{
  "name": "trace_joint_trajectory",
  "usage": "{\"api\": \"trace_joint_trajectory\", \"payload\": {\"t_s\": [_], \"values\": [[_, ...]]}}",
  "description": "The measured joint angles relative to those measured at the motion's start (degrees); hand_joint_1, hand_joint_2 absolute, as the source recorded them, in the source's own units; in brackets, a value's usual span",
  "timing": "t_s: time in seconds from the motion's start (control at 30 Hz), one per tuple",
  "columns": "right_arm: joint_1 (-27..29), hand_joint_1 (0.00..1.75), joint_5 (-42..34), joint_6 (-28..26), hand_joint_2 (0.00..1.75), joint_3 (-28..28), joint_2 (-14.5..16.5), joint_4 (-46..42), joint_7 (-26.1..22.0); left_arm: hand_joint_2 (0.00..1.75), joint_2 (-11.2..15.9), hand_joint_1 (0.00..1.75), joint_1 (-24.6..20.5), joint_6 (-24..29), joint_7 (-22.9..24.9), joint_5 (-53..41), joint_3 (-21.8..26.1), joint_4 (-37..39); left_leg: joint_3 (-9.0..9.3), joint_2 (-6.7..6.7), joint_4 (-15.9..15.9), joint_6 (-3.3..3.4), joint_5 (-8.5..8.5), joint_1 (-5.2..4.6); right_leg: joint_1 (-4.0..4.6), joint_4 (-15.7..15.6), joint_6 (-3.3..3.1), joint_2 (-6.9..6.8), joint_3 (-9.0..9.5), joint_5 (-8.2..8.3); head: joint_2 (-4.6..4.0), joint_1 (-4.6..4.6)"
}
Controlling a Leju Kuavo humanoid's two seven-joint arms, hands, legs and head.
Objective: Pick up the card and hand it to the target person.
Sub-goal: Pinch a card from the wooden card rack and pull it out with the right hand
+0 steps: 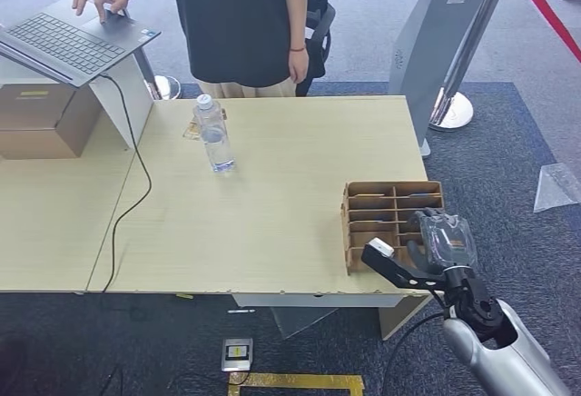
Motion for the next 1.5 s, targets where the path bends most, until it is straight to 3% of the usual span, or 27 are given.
{"api": "trace_joint_trajectory", "payload": {"t_s": [0.53, 0.6, 0.9, 1.5], "values": [[-0.3, 0.93, -1.7, -1.1, 1.75, -1.3, 0.0, 2.8, -1.9, 1.75, 0.0, 0.0, 0.0, 0.0, 0.0, 0.1, 0.0, 0.0, 0.0, 0.0, 0.0, 0.0, 0.0, 0.0, 0.0, 0.0, 0.0, 0.0, 0.0, 0.0, 0.0, 0.01], [-0.3, 0.98, -1.8, -1.1, 1.75, -1.6, 0.0, 2.9, -2.0, 1.75, 0.0, 0.0, 0.0, 0.0, 0.0, 0.1, 0.0, 0.0, 0.01, 0.0, 0.0, 0.0, 0.0, 0.0, 0.0, 0.0, 0.0, 0.0, 0.0, 0.0, 0.0, 0.0], [-0.4, 1.56, -2.2, -1.5, 1.75, -3.0, 0.0, 3.2, -2.2, 1.75, 0.0, 0.0, 0.0, -0.1, 0.0, 0.2, 0.0, 0.0, 0.01, 0.0, 0.0, 0.0, 0.0, 0.0, 0.0, 0.0, 0.0, 0.0, 0.0, 0.0, 0.0, 0.01], [-0.3, 1.6, -2.2, -1.4, 1.75, -4.4, 0.0, 3.1, -3.0, 1.75, 0.0, 0.0, 0.0, -0.4, 0.3, 0.0, 0.0, 0.0, 0.01, 0.0, 0.0, 0.0, 0.0, 0.0, 0.0, 0.0, 0.0, 0.0, 0.0, 0.0, 0.0, 0.0]]}}
